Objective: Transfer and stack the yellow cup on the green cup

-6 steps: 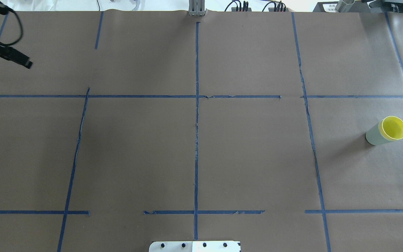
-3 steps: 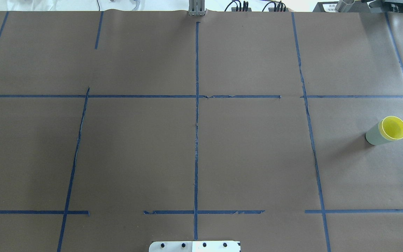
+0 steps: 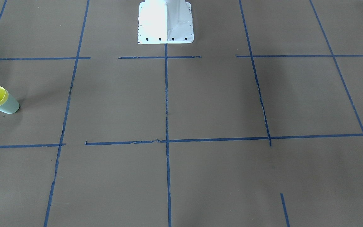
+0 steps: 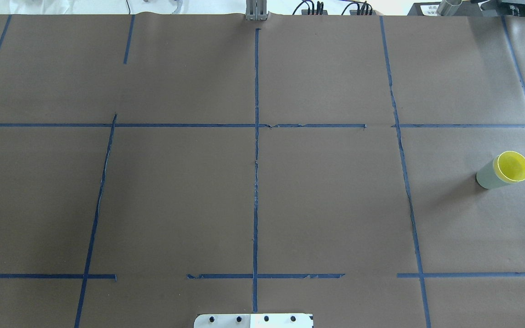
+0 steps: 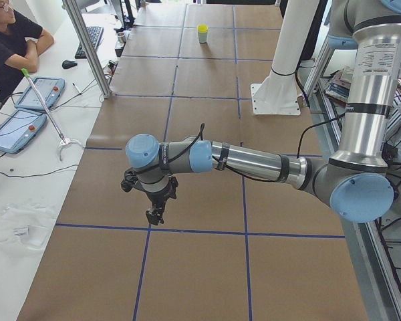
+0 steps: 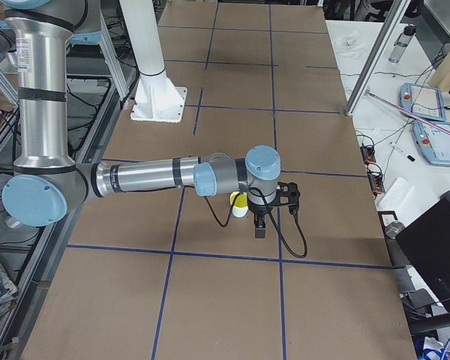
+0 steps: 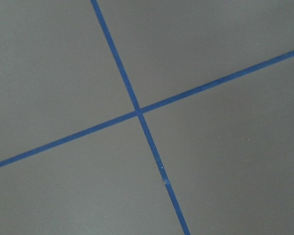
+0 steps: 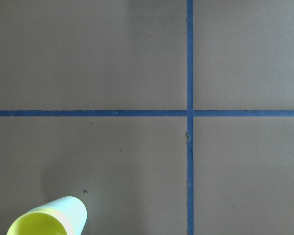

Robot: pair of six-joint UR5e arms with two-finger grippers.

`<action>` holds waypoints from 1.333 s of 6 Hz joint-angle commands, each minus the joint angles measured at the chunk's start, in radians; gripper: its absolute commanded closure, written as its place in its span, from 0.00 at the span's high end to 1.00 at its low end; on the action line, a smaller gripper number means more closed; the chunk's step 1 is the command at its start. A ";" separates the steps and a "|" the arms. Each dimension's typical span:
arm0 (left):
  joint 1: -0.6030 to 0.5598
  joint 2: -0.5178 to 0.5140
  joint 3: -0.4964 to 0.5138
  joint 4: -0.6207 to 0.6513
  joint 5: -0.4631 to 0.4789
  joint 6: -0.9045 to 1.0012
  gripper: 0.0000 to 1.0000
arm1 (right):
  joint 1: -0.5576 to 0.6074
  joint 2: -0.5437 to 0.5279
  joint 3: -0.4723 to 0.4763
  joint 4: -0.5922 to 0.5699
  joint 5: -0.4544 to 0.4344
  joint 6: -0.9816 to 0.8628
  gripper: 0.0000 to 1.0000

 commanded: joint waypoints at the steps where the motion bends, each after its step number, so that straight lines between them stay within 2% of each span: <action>1: -0.003 0.067 -0.010 0.002 -0.003 0.004 1.00 | 0.002 -0.079 0.078 -0.007 -0.005 -0.005 1.00; 2: -0.003 0.070 -0.013 0.005 -0.040 -0.032 1.00 | 0.000 -0.128 0.140 -0.015 -0.004 -0.005 1.00; 4: -0.006 0.114 -0.052 0.005 -0.074 -0.076 1.00 | -0.015 -0.124 0.136 -0.033 0.004 -0.005 1.00; 6: -0.018 0.118 -0.074 0.005 -0.064 -0.112 1.00 | -0.015 -0.126 0.139 -0.038 0.015 -0.005 1.00; 8: -0.023 0.110 -0.086 0.005 0.009 -0.131 1.00 | -0.017 -0.126 0.137 -0.042 0.028 -0.026 1.00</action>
